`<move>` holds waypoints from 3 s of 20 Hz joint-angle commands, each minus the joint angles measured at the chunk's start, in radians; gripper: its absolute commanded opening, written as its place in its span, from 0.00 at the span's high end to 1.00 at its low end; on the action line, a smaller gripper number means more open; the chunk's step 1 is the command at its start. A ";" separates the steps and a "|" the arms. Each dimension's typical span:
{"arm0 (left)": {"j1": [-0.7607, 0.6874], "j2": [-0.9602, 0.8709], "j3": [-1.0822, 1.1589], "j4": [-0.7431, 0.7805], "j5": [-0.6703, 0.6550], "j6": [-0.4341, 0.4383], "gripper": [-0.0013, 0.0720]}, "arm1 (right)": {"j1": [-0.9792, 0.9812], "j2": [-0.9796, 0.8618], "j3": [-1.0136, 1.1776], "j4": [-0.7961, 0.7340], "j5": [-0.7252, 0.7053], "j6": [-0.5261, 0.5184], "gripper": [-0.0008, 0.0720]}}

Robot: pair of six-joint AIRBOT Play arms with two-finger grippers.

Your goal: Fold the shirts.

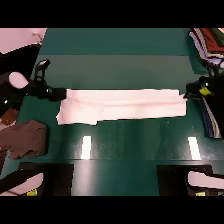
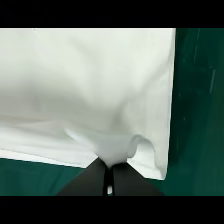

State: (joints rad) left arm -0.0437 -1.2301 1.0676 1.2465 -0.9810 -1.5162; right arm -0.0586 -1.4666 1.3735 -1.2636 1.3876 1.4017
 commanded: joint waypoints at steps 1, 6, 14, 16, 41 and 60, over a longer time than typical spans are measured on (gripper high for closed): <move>0.001 -0.137 0.092 0.006 0.117 0.005 0.94 | -0.010 -0.157 0.136 0.110 -0.009 0.003 0.96; 0.001 -0.138 0.187 0.006 0.064 -0.001 0.15 | -0.118 -0.212 0.177 0.351 0.047 -0.111 0.34; 0.000 -0.138 0.248 -0.107 -0.163 0.006 0.94 | -0.341 -0.186 -0.072 0.356 0.090 -0.188 0.12; -0.001 -0.138 0.248 -0.169 -0.152 0.006 0.94 | -0.335 -0.214 -0.114 0.357 0.058 -0.217 0.12; -0.491 -0.696 0.586 -0.304 0.053 -0.056 0.95 | 0.185 -0.040 0.384 0.642 0.100 -0.148 0.97; 0.045 -0.228 0.628 0.021 -0.214 0.005 0.95 | 0.890 -0.290 0.488 0.633 -0.464 -0.196 0.92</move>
State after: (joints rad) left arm -0.1280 -1.5711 1.6901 1.2034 -1.1522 -1.5314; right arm 0.7040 -1.6585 1.8236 -0.6209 1.0622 1.2217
